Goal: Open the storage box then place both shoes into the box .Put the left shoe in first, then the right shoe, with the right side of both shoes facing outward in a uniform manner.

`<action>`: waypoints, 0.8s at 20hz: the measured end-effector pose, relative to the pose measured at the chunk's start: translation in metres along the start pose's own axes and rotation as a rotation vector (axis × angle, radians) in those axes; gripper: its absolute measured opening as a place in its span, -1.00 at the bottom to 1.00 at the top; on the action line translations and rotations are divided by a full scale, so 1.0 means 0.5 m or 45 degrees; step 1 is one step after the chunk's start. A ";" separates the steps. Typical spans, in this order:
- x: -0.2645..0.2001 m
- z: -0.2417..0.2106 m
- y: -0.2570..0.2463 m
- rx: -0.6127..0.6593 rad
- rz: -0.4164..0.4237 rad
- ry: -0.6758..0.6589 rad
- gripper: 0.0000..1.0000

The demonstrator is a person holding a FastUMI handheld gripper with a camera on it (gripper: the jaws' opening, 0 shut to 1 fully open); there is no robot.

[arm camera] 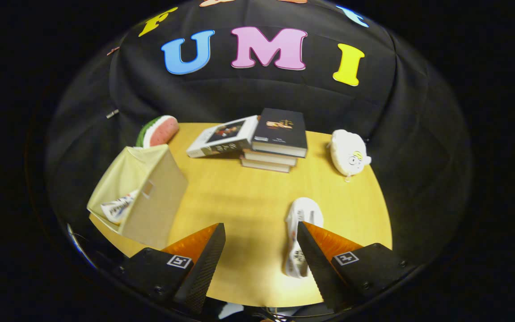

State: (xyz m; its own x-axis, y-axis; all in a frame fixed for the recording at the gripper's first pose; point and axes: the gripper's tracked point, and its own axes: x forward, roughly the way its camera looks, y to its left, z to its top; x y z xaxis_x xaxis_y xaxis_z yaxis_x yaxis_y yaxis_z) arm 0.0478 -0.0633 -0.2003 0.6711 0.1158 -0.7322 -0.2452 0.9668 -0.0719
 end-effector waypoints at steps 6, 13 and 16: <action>0.078 -0.108 -0.152 -0.036 -0.048 0.150 0.96; 0.178 -0.197 -0.183 -0.083 0.048 0.293 0.94; 0.217 -0.216 -0.178 -0.023 0.086 0.332 0.80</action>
State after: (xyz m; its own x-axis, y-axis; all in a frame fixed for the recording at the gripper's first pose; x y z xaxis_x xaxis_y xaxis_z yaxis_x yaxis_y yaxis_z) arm 0.0666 -0.1614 -0.3465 0.4506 0.1150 -0.8853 -0.2975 0.9543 -0.0275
